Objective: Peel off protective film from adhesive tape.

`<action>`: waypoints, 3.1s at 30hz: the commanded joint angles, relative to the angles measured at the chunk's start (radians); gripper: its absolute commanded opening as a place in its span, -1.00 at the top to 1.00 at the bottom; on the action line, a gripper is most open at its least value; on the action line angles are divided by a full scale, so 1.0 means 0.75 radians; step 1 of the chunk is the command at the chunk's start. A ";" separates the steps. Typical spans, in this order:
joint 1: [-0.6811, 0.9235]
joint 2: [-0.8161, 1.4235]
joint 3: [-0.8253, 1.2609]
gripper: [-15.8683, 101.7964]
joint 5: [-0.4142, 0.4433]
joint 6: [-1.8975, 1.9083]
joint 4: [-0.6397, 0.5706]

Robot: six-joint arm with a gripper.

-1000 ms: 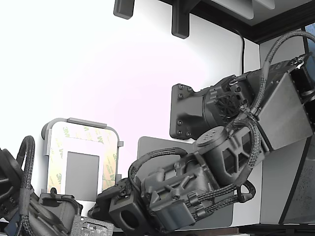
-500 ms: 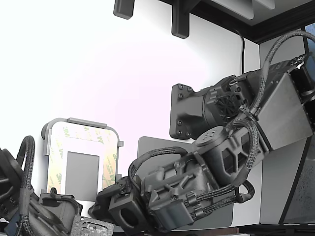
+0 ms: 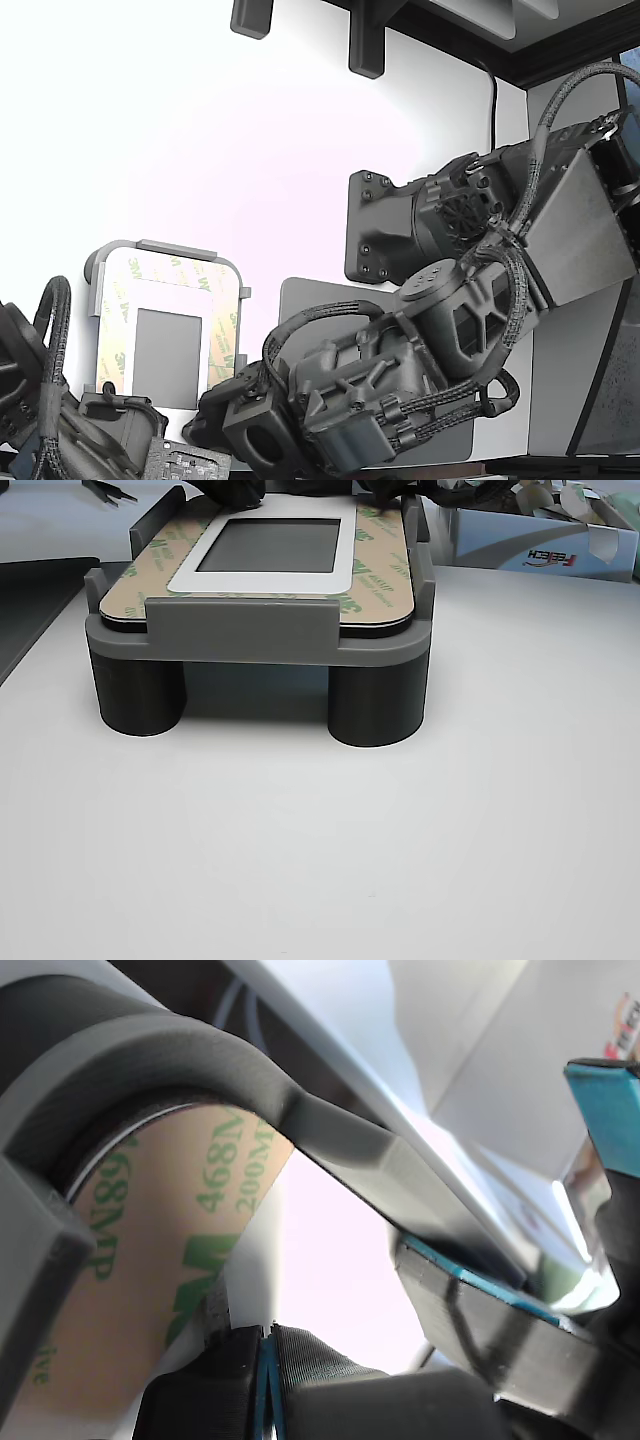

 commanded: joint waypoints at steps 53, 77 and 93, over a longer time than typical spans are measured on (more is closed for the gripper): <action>-0.027 0.012 -0.074 0.92 -0.016 -0.080 -0.018; -0.029 0.025 -0.025 0.92 -0.049 -0.080 -0.051; -0.014 0.047 -0.014 0.92 -0.057 -0.102 -0.033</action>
